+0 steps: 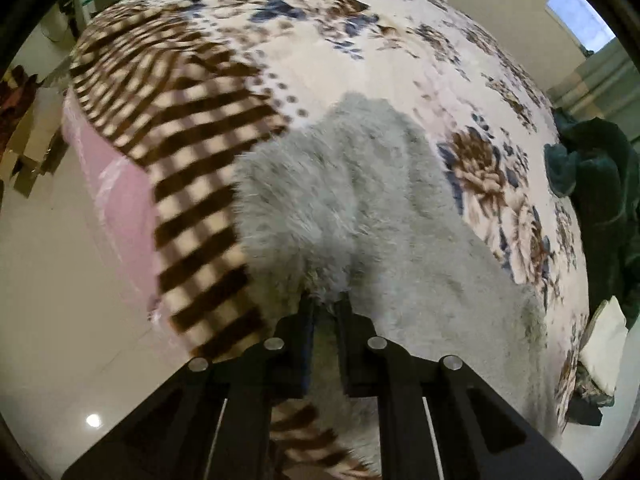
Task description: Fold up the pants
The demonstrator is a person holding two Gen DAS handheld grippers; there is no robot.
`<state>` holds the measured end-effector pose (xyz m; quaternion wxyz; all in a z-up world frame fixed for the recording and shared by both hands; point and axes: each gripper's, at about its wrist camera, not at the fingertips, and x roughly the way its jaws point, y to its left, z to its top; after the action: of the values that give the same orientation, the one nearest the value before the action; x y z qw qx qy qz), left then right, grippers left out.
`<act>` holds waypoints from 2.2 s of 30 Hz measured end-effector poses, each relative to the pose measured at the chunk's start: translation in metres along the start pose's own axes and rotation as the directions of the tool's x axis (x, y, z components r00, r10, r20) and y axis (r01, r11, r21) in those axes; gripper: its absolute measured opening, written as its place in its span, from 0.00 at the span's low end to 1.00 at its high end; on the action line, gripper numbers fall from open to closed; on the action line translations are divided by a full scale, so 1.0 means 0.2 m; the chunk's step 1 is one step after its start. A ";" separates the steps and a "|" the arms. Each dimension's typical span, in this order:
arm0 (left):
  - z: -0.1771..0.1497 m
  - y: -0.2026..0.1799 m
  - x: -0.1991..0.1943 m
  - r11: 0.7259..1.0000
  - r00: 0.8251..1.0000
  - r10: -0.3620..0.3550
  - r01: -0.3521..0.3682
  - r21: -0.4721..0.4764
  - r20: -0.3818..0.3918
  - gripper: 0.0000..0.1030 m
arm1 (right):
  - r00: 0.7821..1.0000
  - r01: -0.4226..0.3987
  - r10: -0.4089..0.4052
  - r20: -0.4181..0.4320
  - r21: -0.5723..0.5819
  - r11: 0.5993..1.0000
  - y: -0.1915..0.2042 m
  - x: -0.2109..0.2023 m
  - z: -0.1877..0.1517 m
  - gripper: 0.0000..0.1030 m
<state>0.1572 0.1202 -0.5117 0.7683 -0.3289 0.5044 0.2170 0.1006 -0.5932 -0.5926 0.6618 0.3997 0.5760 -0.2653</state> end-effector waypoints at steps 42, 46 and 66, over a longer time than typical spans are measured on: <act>0.07 -0.15 -0.19 0.993 0.996 0.090 -0.088 0.080 -0.025 0.82 | 0.944 -0.156 0.000 -0.329 -0.448 0.880 0.67 0.13 -0.54 0.52; 0.10 -0.57 -0.14 0.970 0.998 0.044 -0.030 0.241 -0.050 0.82 | 0.947 -0.211 0.014 -0.322 -0.587 0.781 1.01 0.12 -0.56 0.52; 0.27 -0.85 0.64 0.885 0.974 0.167 -0.080 0.458 -0.154 0.82 | 0.789 -0.290 0.182 -0.587 -0.094 0.952 1.68 0.95 -0.49 0.34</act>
<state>0.3550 0.0419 -0.5658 0.7566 -0.1287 0.6314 0.1111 0.3564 -0.3087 -0.7050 0.5198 0.4686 0.7143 0.0047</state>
